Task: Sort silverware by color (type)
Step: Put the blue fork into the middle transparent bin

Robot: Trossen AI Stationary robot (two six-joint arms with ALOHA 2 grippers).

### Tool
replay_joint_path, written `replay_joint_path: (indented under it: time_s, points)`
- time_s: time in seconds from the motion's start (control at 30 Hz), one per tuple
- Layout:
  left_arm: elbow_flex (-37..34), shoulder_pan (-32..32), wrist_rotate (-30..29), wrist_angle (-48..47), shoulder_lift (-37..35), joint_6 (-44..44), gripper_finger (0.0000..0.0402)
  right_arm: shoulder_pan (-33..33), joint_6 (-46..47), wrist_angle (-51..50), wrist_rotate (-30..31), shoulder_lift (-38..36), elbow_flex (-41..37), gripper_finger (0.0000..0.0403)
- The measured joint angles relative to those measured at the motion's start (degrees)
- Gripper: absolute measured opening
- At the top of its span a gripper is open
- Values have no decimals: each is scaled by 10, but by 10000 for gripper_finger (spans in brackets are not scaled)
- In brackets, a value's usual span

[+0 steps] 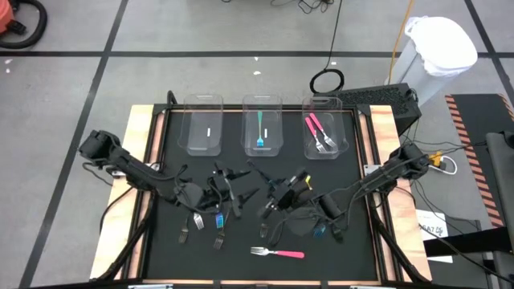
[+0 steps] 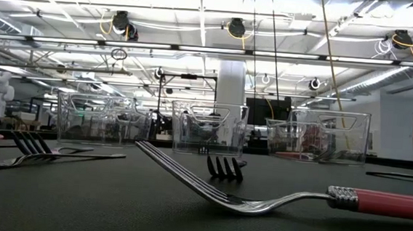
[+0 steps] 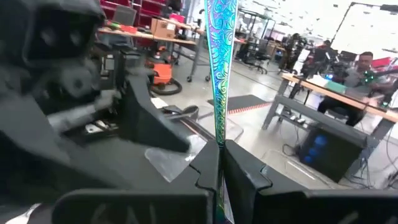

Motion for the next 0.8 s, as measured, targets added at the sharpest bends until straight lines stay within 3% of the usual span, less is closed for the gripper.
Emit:
replay_joint_path:
  time_s: [0.5, 0.8]
  points:
    - [0, 8, 14, 186, 76, 95, 295, -14, -116, 114, -7, 0, 0, 13]
    - [1, 17, 11, 280, 123, 129, 295, -19, -131, 125, -7, 0, 0, 13]
